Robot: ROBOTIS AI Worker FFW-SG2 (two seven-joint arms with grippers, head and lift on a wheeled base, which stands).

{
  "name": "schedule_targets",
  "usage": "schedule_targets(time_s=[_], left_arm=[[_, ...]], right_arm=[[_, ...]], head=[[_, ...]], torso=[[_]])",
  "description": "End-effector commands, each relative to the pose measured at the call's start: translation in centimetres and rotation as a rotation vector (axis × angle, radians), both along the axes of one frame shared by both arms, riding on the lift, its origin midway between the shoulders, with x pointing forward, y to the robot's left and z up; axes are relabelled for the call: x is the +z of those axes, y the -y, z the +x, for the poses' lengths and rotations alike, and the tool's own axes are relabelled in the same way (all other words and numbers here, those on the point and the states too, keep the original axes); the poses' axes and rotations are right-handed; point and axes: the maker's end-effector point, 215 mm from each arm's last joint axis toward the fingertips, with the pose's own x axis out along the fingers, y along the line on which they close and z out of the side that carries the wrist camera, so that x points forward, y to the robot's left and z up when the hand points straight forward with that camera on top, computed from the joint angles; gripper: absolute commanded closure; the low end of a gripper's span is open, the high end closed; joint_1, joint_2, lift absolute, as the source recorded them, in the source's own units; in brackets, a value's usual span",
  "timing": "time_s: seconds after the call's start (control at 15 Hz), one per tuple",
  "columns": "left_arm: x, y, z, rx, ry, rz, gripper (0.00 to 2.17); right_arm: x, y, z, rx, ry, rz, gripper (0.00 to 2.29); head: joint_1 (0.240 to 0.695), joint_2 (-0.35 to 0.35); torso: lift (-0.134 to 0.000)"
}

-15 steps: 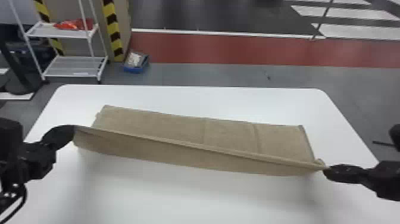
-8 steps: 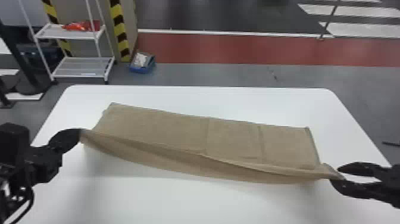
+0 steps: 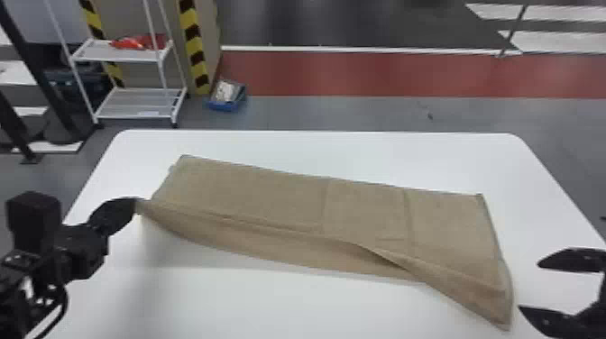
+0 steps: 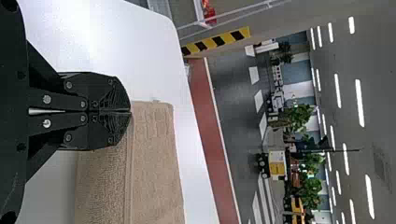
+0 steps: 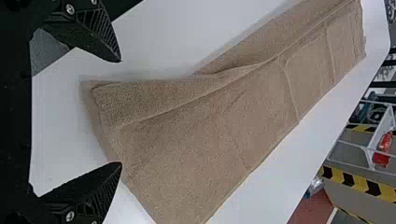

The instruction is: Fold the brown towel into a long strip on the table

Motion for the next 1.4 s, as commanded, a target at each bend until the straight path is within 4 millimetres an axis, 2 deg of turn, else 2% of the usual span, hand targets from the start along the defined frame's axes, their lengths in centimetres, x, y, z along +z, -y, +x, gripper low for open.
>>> schedule_targets(time_s=[0.0, 0.27, 0.53, 0.67, 0.73, 0.87, 0.93, 1.07, 1.2, 1.33], left_arm=[[0.1, 0.1, 0.0, -0.001, 0.005, -0.002, 2.15], [0.2, 0.3, 0.0, -0.012, 0.018, -0.003, 2.15], [-0.1, 0.5, 0.0, -0.015, 0.016, -0.01, 2.15], [0.0, 0.4, 0.0, -0.014, 0.019, -0.009, 2.15], [0.0, 0.4, 0.0, -0.014, 0.019, -0.009, 2.15], [-0.2, 0.2, 0.0, -0.013, 0.016, -0.008, 2.15], [-0.2, 0.1, -0.1, -0.012, 0.017, -0.008, 2.15], [-0.2, -0.3, -0.2, -0.007, 0.018, -0.01, 2.15], [0.1, -0.5, -0.2, -0.006, 0.021, -0.011, 2.15], [0.3, -0.9, -0.2, 0.0, 0.026, -0.008, 2.15]], right_arm=[[-1.5, -0.4, -0.4, 0.02, -0.036, -0.046, 0.09], [-5.8, -1.0, -1.4, 0.058, -0.131, -0.145, 0.16], [-7.8, -1.3, -1.0, 0.062, -0.152, -0.181, 0.29], [-8.5, -1.3, -0.8, 0.068, -0.165, -0.2, 0.47], [-8.8, -1.1, -0.9, 0.067, -0.173, -0.211, 0.48], [-8.7, -0.8, -1.0, 0.072, -0.176, -0.218, 0.76], [-8.7, -0.7, -1.0, 0.073, -0.178, -0.216, 1.0], [-7.8, -0.6, -1.0, 0.083, -0.163, -0.196, 1.7], [-6.8, -0.1, -0.8, 0.101, -0.137, -0.183, 1.78], [-4.6, 0.3, 0.0, 0.099, -0.076, -0.139, 1.78]], head=[[0.695, -0.028], [0.695, -0.025], [0.695, -0.016], [0.695, -0.018], [0.695, -0.018], [0.695, -0.018], [0.695, -0.019], [0.695, -0.019], [0.695, -0.017], [0.695, -0.019]], torso=[[-0.1], [-0.1], [-0.1], [-0.1], [-0.1], [-0.1], [-0.1], [-0.1], [-0.1], [-0.1]])
